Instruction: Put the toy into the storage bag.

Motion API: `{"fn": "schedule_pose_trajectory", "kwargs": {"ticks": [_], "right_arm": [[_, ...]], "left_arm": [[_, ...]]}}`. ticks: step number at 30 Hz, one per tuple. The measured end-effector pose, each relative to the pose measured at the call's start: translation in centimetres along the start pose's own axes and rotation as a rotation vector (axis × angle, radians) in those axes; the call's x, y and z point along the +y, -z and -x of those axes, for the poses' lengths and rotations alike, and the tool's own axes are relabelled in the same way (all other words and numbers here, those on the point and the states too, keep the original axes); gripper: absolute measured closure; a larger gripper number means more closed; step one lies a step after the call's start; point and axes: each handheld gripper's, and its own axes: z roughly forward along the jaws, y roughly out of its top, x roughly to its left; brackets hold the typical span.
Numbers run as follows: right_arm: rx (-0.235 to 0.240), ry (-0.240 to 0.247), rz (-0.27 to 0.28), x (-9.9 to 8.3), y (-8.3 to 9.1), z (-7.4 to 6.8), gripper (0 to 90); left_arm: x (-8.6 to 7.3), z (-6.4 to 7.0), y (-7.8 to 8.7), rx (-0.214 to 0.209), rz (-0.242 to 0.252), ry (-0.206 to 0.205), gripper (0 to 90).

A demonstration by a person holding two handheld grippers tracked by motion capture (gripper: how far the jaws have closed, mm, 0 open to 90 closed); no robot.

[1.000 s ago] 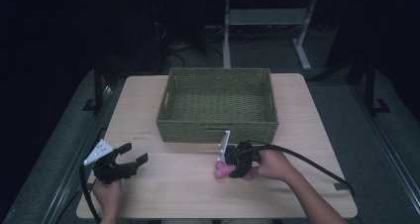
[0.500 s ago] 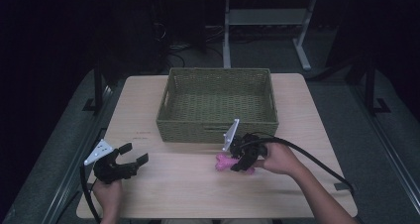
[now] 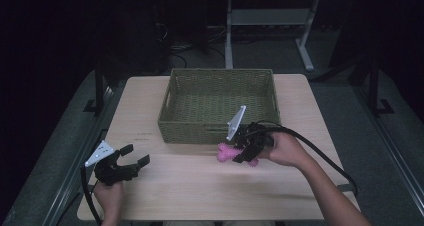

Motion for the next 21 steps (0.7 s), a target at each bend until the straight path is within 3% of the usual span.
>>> {"fn": "schedule_pose_trajectory", "kwargs": {"ticks": [17, 21], "right_arm": [[-0.014, -0.007, 0.049, 1.3, 3.6, 1.4, 58.3], [-0.018, -0.01, 0.04, 1.5, 4.1, 1.8, 58.4]], "left_arm": [[0.0, 0.1, -0.1, -0.001, 0.0, 0.0, 13.9], [0.0, 0.0, -0.1, -0.002, -0.001, 0.001, 13.9]]}}
